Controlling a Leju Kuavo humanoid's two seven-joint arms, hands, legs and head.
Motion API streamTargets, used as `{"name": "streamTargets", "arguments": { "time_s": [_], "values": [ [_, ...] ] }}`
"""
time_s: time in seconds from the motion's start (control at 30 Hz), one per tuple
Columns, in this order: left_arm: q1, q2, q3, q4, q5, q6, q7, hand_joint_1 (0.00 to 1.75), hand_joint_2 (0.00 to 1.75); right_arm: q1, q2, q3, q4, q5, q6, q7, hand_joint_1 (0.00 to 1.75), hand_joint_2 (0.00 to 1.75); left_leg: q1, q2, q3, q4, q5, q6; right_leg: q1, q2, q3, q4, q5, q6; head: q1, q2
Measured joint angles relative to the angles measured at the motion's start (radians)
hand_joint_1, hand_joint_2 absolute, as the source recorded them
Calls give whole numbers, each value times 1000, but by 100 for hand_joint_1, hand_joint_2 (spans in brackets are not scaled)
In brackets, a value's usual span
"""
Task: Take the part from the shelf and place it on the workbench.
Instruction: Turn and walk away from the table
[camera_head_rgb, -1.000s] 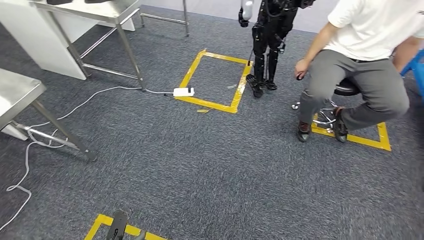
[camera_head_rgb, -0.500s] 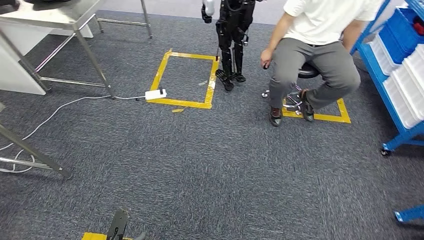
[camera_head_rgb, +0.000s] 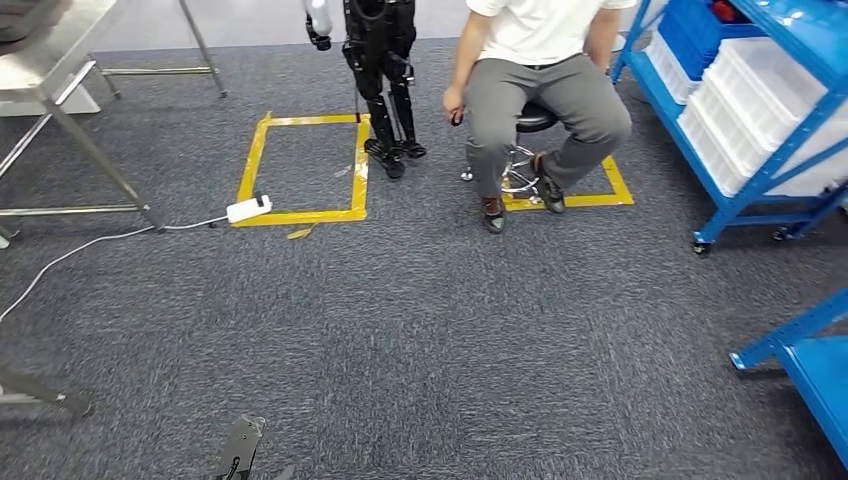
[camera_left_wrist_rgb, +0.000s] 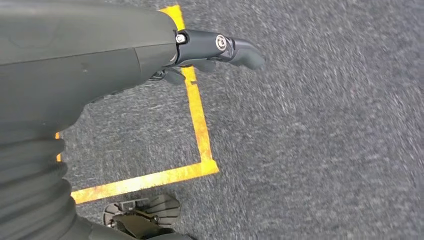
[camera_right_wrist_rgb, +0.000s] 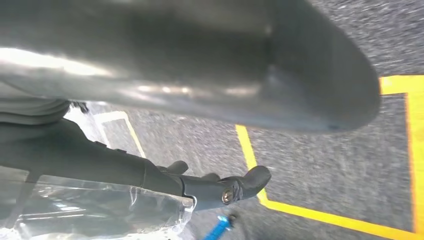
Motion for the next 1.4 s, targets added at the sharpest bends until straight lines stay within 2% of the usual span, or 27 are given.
{"name": "streamTargets", "arguments": {
  "time_s": [0.07,0.13,0.17,0.2,0.27,0.33,0.4,0.43,0.47,0.5,0.57,0.63,0.7,0.73,0.8,0.87,0.9,0.93,0.97,1.0,1.03,1.1,1.17,1.23,1.3,1.37,1.4],
  "values": [
    [0,1,-1,0,0,0,0,0,175,-1,2,0,0,0,0,0,0,0,1,-52,63,-132,59,13,2,26,-1,1,3,5,1,0],
    [0,1,-1,0,0,1,2,0,175,-3,4,0,0,-1,1,1,0,0,-1,-88,87,-188,72,20,-1,47,-10,2,9,15,0,0],
    [0,1,-2,0,0,1,2,0,175,-3,4,0,0,-1,1,1,0,0,-3,-83,86,-192,73,23,-2,59,-15,0,14,22,-1,0],
    [0,1,-2,0,1,2,3,0,175,-2,4,0,0,-1,1,1,0,0,-2,-69,87,-200,78,28,-4,65,-21,0,17,28,-2,0],
    [-1,0,-1,0,3,3,2,0,175,0,4,0,0,0,2,1,0,0,1,-41,92,-219,91,37,0,31,-45,29,5,31,1,0],
    [3,-2,-1,0,8,3,-1,0,175,-2,3,1,0,3,5,0,0,0,1,-9,93,-228,98,41,2,-26,-100,134,-46,25,6,0],
    [9,-2,-1,1,13,4,-3,0,175,-4,0,3,0,5,8,-2,0,0,-1,25,89,-228,99,42,-3,-44,-162,268,-100,27,10,0],
    [10,-2,-1,2,14,4,-4,0,175,-3,-1,3,0,6,9,-2,0,0,-1,41,87,-228,98,42,-7,-48,-175,300,-109,34,11,0],
    [11,-3,-1,3,14,4,-5,0,175,-1,-2,3,0,6,10,-2,0,0,-1,55,87,-227,98,40,-11,-53,-165,290,-102,45,12,0],
    [11,-3,-1,4,14,4,-5,0,175,1,-4,3,0,6,11,-1,0,0,0,68,87,-227,97,38,-16,-60,-137,245,-84,56,12,0],
    [11,-4,-1,4,14,3,-3,0,175,0,-5,3,0,4,11,0,0,0,-3,91,90,-223,91,27,-21,-105,-45,90,-36,74,15,0],
    [9,-4,-1,5,14,3,1,0,175,-4,-5,3,0,1,11,0,0,0,-8,112,95,-218,83,14,-21,-132,7,1,-12,69,11,0],
    [5,-4,-2,5,14,2,3,0,175,-2,-4,3,0,-1,11,2,0,0,-7,130,99,-216,79,5,-18,-114,5,-3,-9,54,6,0],
    [3,-5,-2,5,13,2,4,0,175,0,-4,3,0,-1,11,4,0,0,-3,129,99,-212,74,0,-20,-104,4,-3,-8,48,4,0],
    [1,-5,-2,5,12,0,6,0,175,0,-4,3,0,-2,11,7,0,0,6,86,78,-159,32,-10,-23,-83,3,-4,-3,32,3,0],
    [3,-5,-3,6,11,0,6,0,175,-2,-5,3,0,-3,12,8,0,0,9,29,18,-27,-43,-13,-21,-62,0,-4,0,20,1,0],
    [5,-5,-3,6,11,-1,7,0,175,-3,-5,3,0,-3,12,9,0,0,9,18,-16,43,-71,-13,-17,-50,-1,-4,1,17,1,0],
    [6,-5,-2,7,11,-1,7,0,175,-2,-5,3,0,-3,12,9,0,0,9,13,-41,88,-80,-11,-14,-37,-1,-4,1,16,1,0],
    [6,-5,-2,7,11,-1,7,0,175,-2,-5,3,0,-4,12,10,0,0,9,11,-48,97,-69,-7,-11,-23,-1,-3,2,16,1,0],
    [7,-5,-2,7,11,-1,8,0,175,-1,-5,3,0,-4,12,10,0,0,9,6,-35,63,-37,-1,-9,-9,0,-3,2,16,1,0],
    [7,-5,-2,7,11,-1,8,0,175,0,-4,3,0,-4,12,10,0,0,8,-5,-6,-2,4,5,-8,5,2,-3,2,16,1,0],
    [7,-4,-3,7,10,-1,8,0,175,-1,-1,3,0,-4,12,10,0,0,8,-53,56,-137,66,16,-6,29,2,-1,4,19,1,0],
    [6,-3,-3,7,8,-2,9,0,175,-2,0,2,0,-6,12,10,0,0,4,-75,78,-190,80,20,-4,49,-6,-1,9,27,1,0],
    [5,-4,-4,7,5,-3,10,0,175,0,0,2,0,-6,12,10,0,0,2,-51,79,-200,87,24,-5,62,-18,-1,14,38,1,0],
    [4,-5,-4,7,4,-4,11,0,175,0,0,2,0,-7,12,10,0,0,4,-26,81,-214,97,32,-2,27,-46,40,-7,40,3,0],
    [5,-5,-4,7,3,-7,13,0,175,-3,0,2,0,-7,12,10,0,0,3,4,79,-220,102,36,0,-27,-106,159,-65,34,9,0],
    [5,-5,-4,7,3,-8,15,0,175,-4,-1,2,0,-7,12,10,0,0,2,20,76,-220,103,37,-1,-40,-140,232,-97,33,12,0]
  ]
}}
